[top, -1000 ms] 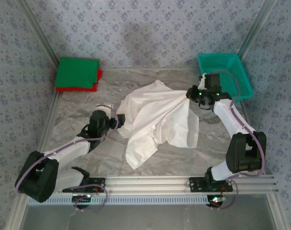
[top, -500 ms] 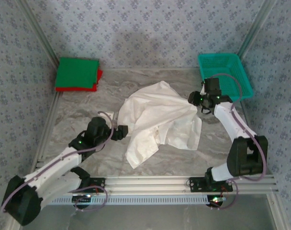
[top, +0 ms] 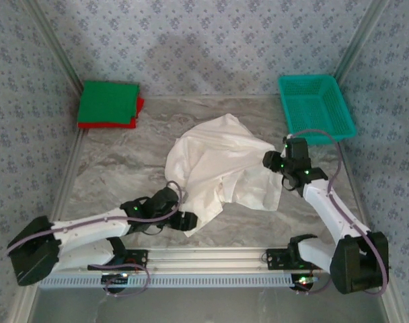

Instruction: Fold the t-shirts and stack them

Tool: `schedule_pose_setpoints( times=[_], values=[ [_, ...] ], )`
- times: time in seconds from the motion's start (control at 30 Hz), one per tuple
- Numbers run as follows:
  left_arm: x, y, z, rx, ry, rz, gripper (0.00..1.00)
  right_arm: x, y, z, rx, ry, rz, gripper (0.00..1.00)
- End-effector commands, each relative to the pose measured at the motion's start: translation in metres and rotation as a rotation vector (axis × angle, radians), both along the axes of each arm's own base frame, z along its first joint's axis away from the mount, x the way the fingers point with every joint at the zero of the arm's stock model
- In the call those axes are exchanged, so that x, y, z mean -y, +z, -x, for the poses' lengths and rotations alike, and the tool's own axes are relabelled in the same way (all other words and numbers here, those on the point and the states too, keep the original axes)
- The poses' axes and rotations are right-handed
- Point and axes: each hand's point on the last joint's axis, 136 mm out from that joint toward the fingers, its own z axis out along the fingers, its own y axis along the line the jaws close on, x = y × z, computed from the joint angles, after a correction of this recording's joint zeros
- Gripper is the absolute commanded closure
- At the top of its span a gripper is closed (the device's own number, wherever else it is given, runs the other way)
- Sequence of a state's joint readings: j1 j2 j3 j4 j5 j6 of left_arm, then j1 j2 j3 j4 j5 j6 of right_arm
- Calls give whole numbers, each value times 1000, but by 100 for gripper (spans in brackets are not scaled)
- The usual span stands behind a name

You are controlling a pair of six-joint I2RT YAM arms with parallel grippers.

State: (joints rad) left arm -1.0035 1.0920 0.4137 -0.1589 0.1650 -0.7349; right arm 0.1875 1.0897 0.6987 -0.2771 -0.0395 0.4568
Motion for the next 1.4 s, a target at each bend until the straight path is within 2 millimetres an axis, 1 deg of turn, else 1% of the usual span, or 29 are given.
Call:
schedule_pose_setpoints(
  times=[0.0, 0.07, 0.13, 0.2, 0.3, 0.37, 0.43, 0.5, 0.53, 0.6, 0.67, 0.7, 0.73, 0.83, 0.87, 0.9, 0.93, 0.97, 1.0, 1.1, 1.23, 1.37],
  values=[
    [26, 2, 9, -25, -91, 97, 27, -5, -3, 8, 20, -23, -30, 50],
    [29, -7, 9, -43, -98, 82, 27, -4, -7, 10, 11, -30, -33, 50],
    [34, -14, 12, -82, -112, 77, 27, -4, -7, 10, 17, -29, -35, 49],
    [34, -20, 16, -124, -118, 44, 34, -5, -2, 7, 32, -22, -34, 49],
    [27, -14, 17, -102, -113, 8, 35, -3, 2, 5, 42, -18, -19, 48],
    [17, -10, 15, -73, -104, -25, 40, -2, 2, 3, 46, -18, -18, 48],
    [7, -10, 11, -45, -74, -62, 54, -1, 1, 1, 46, -20, -20, 48],
    [-1, -18, 10, -47, -39, -86, 74, -1, -2, 2, 38, -18, -25, 48],
    [-2, -21, 10, -51, -30, -85, 77, -2, -3, 2, 34, -15, -28, 48],
    [-3, -28, 11, -59, -15, -79, 87, -2, -8, 7, 9, -10, -28, 48],
    [-8, -31, 9, -39, -2, -91, 96, -6, -11, 15, -18, 15, -26, 48],
    [-14, -31, 6, -18, 18, -106, 97, -9, -12, 20, -34, 29, -24, 48],
    [-19, -29, 4, 0, 33, -111, 96, -12, -12, 25, -44, 45, -24, 48],
    [-17, -7, 1, 48, 37, -53, 86, -36, -12, 45, -46, 148, -42, 48],
    [-16, 1, 1, 62, 28, -35, 76, -41, -13, 51, -45, 173, -48, 48],
    [-16, 6, 2, 70, 17, -30, 60, -46, -15, 55, -46, 191, -61, 47],
    [-16, 8, 5, 68, 6, -24, 54, -48, -18, 58, -49, 197, -76, 47],
    [-16, 6, 10, 52, -11, -10, 44, -49, -23, 60, -55, 199, -88, 47],
    [-15, 2, 15, 27, -17, 5, 39, -50, -27, 60, -57, 197, -95, 47],
    [-8, -8, 25, -43, -28, 44, 36, -51, -30, 55, -57, 195, -90, 47],
    [3, -13, 29, -50, -79, 11, 33, -54, -32, 50, -56, 204, -83, 47],
    [22, -21, 34, -90, -138, 0, 32, -55, -36, 49, -57, 207, -77, 47]
  ],
)
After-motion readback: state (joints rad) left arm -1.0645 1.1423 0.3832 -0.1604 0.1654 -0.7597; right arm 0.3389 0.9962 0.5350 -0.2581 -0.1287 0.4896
